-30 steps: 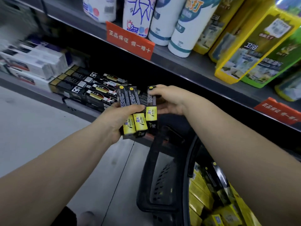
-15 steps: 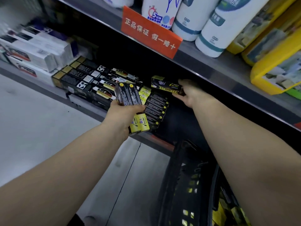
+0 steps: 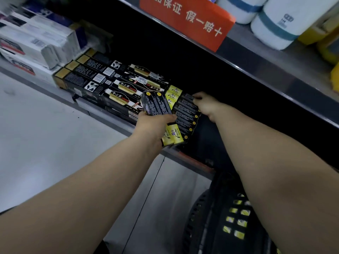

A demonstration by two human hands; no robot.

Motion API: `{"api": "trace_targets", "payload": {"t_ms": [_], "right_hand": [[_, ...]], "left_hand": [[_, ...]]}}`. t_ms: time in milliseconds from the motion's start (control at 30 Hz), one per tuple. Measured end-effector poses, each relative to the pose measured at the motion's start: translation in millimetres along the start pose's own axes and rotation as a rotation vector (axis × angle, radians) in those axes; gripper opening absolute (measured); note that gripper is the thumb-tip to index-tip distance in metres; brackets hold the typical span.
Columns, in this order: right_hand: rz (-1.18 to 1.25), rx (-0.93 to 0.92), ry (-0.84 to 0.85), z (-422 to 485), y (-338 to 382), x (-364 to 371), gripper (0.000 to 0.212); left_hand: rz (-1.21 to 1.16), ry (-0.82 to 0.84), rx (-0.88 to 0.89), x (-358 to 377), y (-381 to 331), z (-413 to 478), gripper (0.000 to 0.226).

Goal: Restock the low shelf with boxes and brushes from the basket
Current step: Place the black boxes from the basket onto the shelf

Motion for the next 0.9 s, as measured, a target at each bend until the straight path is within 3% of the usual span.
{"api": "trace_targets", "payload": {"t_ms": [200, 333, 467, 533, 600, 700, 767, 800, 900], "right_hand": [[-0.366, -0.046, 0.074, -9, 20, 2, 0.046], [0.013, -0.232, 0.219, -41, 73, -3, 0.036], [0.197, -0.138, 0.476, -60, 79, -8, 0.027], [0.203, -0.092, 0.506, -60, 70, -14, 0.029], [0.265, -0.047, 0.416, -55, 61, -24, 0.029], [0.524, 0.013, 0.108, -38, 48, -38, 0.016], [0.693, 0.035, -0.143, -26, 38, -44, 0.014], [0.752, 0.047, -0.252, -21, 32, -46, 0.023], [0.745, 0.092, -0.427, -5, 11, -44, 0.044]], "left_hand": [[0.007, 0.029, -0.039, 11, 6, 9, 0.048], [-0.012, 0.093, -0.060, 14, 4, 9, 0.046], [-0.007, 0.159, -0.082, 17, 2, 7, 0.040], [-0.018, 0.167, -0.088, 18, 4, 6, 0.033], [-0.034, 0.127, -0.084, 15, 3, 6, 0.034], [-0.021, 0.019, -0.083, 9, 0, 7, 0.064], [-0.051, -0.027, -0.096, 5, -3, 7, 0.044], [-0.083, -0.031, -0.117, 4, -4, 6, 0.031], [-0.089, -0.023, -0.151, 5, -4, 4, 0.023]]}}
Point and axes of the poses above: each hand's wrist, its own z-axis towards the middle knuckle, its own x-axis out of the palm, y = z × x, the point moved 2 cm from there along z, towards the middle knuckle, and after that the axes turned 5 degrees about -x, right-handed, at the moved point
